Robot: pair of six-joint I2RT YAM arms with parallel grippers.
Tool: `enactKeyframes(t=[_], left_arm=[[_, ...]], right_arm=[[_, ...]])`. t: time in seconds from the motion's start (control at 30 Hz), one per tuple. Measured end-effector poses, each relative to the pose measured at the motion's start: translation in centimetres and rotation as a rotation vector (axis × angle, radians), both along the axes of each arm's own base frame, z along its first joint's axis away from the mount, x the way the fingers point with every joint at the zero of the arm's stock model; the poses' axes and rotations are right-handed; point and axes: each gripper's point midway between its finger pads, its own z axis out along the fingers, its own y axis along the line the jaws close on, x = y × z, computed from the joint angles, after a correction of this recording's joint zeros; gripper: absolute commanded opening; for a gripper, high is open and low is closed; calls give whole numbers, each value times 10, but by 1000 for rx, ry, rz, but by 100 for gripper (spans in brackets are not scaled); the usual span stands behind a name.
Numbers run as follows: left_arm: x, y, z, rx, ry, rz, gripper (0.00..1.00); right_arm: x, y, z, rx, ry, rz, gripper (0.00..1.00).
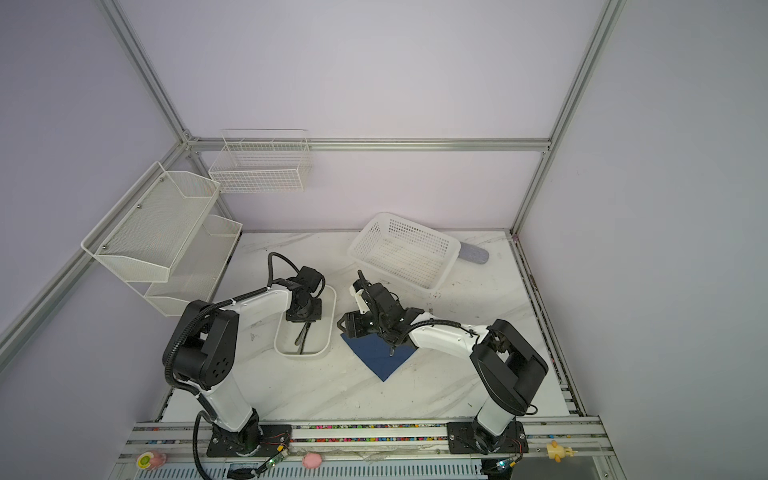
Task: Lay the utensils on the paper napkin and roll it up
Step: 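Close the left gripper on the silver spoon handle in the tub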
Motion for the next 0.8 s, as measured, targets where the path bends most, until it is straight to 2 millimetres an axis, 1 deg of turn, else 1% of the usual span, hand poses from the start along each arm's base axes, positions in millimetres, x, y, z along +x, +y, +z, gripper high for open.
enactKeyframes(t=[0.1, 0.23, 0.33, 0.63, 0.8], left_arm=[[4, 1, -1, 10, -10, -13, 20], [7, 2, -3, 23, -12, -31, 18], [11, 1, -4, 29, -16, -44, 14], [14, 5, -3, 63, -25, -54, 2], [15, 7, -1, 70, -32, -51, 0]], right_arm=[[4, 2, -4, -4, 2, -15, 60], [10, 7, 0, 13, -7, -28, 59], [14, 10, 2, 20, -14, -32, 59], [18, 9, 2, 20, -22, -56, 59], [20, 8, 2, 16, -23, -71, 56]])
